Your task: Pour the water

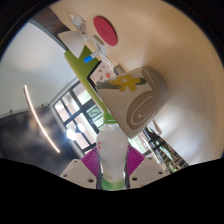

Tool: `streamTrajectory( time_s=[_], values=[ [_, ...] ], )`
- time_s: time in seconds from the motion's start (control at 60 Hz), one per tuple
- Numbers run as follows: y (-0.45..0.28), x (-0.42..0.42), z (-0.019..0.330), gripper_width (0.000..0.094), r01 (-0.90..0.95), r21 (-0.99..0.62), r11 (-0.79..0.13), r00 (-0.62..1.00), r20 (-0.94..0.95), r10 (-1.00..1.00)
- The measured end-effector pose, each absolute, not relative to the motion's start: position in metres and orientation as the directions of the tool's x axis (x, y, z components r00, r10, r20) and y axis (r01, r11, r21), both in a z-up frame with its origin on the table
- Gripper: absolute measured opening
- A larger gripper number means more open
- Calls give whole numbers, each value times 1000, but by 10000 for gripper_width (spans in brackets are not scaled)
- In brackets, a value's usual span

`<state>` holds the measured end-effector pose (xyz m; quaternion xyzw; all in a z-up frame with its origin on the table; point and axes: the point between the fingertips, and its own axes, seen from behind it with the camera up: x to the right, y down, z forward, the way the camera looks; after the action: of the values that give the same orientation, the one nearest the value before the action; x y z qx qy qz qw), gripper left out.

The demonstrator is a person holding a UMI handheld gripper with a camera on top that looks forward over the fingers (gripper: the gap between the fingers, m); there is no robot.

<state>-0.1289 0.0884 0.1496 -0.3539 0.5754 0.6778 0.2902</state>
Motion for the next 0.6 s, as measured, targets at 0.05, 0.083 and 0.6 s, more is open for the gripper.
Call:
streamTrajectory(
  time_s=[0.05,0.083,0.6],
  values=[
    [88,-130,153,317,-797,577,-179,-585,-811,-9],
    [87,-131,156,317,-804,565,-185,-573,-819,-9],
    [92,108,240,315,-255,-949,187,963,-266,-39]
  ],
)
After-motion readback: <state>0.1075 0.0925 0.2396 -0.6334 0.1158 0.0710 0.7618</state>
